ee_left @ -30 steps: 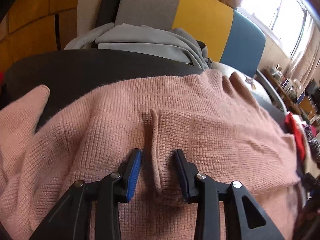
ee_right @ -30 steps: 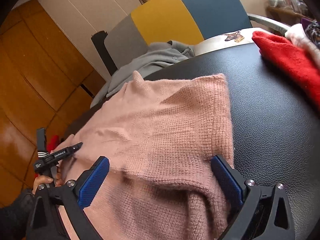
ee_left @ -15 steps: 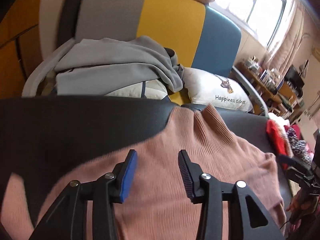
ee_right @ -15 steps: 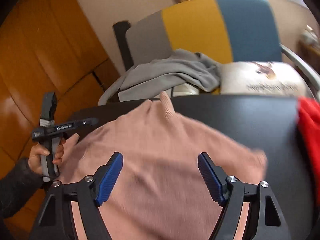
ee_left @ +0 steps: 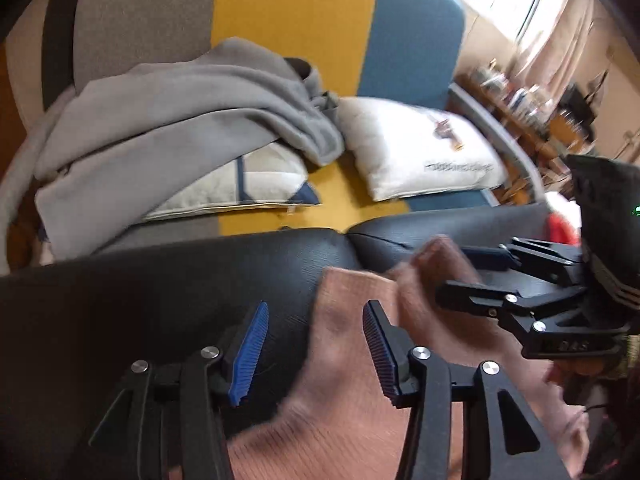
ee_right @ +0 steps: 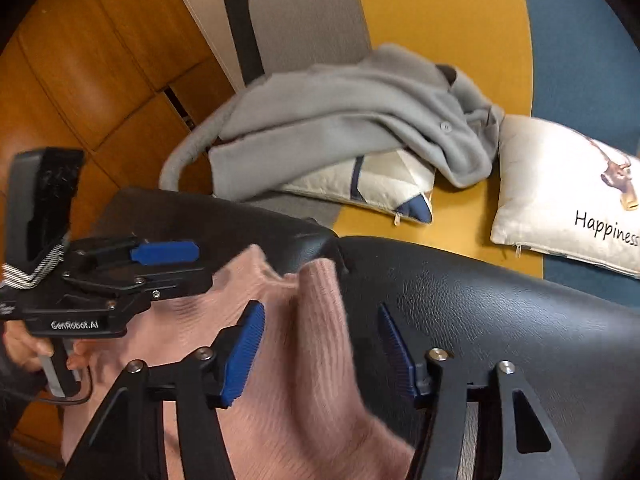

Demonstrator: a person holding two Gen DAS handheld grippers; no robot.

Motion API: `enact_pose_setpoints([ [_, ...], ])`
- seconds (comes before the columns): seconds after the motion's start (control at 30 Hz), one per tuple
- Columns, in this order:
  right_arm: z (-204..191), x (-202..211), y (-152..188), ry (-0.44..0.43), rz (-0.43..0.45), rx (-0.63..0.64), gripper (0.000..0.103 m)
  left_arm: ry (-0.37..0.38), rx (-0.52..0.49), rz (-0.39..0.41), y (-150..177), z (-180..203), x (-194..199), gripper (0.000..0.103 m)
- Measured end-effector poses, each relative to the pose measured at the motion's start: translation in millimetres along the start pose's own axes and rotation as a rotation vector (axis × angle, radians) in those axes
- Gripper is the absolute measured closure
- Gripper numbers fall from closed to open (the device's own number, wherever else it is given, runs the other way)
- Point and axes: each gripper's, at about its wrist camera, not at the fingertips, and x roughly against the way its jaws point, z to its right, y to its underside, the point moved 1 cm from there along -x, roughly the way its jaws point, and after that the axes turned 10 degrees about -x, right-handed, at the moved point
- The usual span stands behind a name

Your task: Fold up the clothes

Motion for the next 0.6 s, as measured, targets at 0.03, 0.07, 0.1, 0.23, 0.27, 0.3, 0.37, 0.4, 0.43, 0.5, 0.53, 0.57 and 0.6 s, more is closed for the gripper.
enact_pose_setpoints([
  [0.03,0,-5,-1,0.006,-0.006,-0.001,0.064,0.008,-0.004,-0.016,0,0,-5,0.054],
  [0.07,0,-5,-1,0.006,0.000,-0.003,0.067,0.018,-0.010,-0.030,0,1,-9,0.055],
  [0.1,2,-5,-1,-0.006,-0.001,-0.023,0.070,0.020,-0.011,-0.029,0,2,-11,0.062],
  [0.23,10,-2,-2,-0.026,-0.026,-0.098,0.095,0.073,0.048,0.026,1,-1,-1,0.098],
  [0.27,10,2,-1,-0.022,-0.015,-0.094,0.095,0.087,0.065,0.047,2,-3,4,0.098],
  [0.3,8,9,0,-0.030,0.007,-0.087,0.095,0.104,0.083,0.072,5,-4,13,0.099],
  [0.37,3,24,4,-0.055,0.052,-0.076,0.095,0.143,0.119,0.124,11,-7,31,0.099],
  [0.4,1,33,7,-0.070,0.075,-0.073,0.095,0.151,0.128,0.141,12,-8,37,0.099],
  [0.43,-2,44,11,-0.088,0.096,-0.065,0.095,0.161,0.141,0.158,16,-9,46,0.099],
  [0.5,-6,59,19,-0.103,0.117,-0.052,0.095,0.174,0.148,0.193,25,-7,63,0.099],
  [0.53,-8,66,23,-0.113,0.125,-0.046,0.095,0.180,0.151,0.210,29,-6,71,0.099],
  [0.57,-10,73,28,-0.122,0.134,-0.039,0.095,0.183,0.149,0.220,35,-3,78,0.099],
  [0.6,-12,78,34,-0.131,0.141,-0.037,0.095,0.186,0.145,0.229,41,-1,84,0.099],
])
